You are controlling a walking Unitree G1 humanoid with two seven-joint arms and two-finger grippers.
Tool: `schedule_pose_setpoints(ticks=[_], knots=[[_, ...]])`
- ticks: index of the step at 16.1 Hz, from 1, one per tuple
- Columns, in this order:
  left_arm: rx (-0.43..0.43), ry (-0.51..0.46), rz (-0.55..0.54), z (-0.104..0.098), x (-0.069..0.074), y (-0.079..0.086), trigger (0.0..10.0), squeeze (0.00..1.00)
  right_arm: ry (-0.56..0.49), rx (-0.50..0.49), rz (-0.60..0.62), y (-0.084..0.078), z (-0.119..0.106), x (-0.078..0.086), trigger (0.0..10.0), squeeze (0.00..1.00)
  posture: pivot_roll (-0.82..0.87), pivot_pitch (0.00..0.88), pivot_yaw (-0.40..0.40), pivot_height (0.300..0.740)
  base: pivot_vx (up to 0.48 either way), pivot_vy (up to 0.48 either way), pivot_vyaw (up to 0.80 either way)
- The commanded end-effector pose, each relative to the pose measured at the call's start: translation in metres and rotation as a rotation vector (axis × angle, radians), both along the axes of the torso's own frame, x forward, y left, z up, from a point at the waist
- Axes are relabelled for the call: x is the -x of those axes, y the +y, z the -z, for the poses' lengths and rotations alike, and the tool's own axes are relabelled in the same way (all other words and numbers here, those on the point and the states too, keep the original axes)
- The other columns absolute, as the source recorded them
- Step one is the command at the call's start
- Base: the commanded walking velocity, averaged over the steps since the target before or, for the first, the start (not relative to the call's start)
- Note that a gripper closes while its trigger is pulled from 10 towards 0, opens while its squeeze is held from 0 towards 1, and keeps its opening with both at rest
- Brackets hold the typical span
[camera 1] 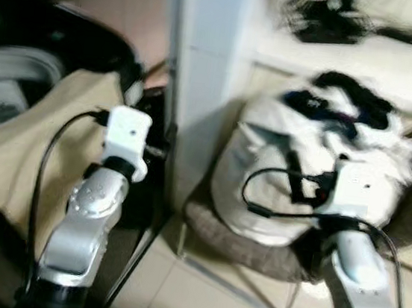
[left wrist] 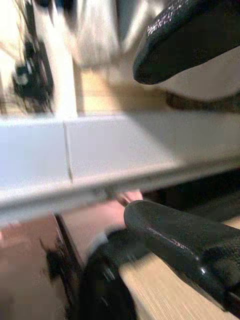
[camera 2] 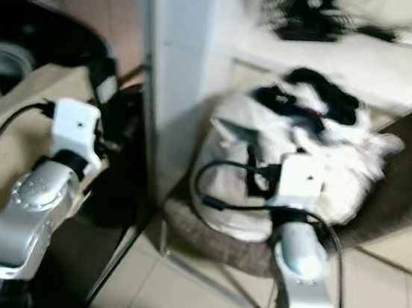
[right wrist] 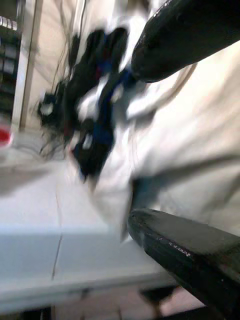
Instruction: Clothes washing
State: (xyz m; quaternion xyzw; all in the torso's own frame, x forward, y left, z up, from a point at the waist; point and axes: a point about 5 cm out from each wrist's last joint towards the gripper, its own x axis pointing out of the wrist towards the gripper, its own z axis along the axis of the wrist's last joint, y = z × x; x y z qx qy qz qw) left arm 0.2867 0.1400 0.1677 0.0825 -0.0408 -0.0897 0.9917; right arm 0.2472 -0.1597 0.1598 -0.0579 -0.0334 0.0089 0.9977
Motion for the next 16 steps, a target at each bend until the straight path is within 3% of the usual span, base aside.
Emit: schedule_pose_setpoints(ticks=[1, 11, 13, 16], knots=[[-0.003, 0.003, -0.016, 0.0003, -0.0001, 0.005, 10.0, 0.0, 0.0, 0.001, -0.007, 0.0039, -0.0004, -0.0003, 10.0, 0.0, -0.03, 0.033, -0.002, 0.74, 0.262, 0.0, 0.58], [0.012, 0.006, -0.023, -0.0001, 0.0006, 0.0079, 10.0, 0.0, -0.005, 0.019, -0.016, 0.0049, -0.0014, -0.0026, 10.0, 0.0, -0.03, 0.025, -0.006, 0.74, 0.311, 0.0, 0.53], [0.015, 0.008, -0.023, 0.0002, 0.001, 0.0093, 10.0, 0.0, -0.011, -0.051, 0.01, 0.003, -0.002, -0.0022, 10.0, 0.0, -0.03, 0.022, -0.005, 0.74, 0.319, 0.0, 0.0], [0.027, 0.002, -0.024, 0.0008, 0.0012, 0.0117, 10.0, 0.0, -0.019, -0.041, -0.007, 0.0046, -0.0028, 0.0001, 10.0, 0.0, -0.03, 0.019, -0.001, 0.74, 0.319, 0.0, 0.0]])
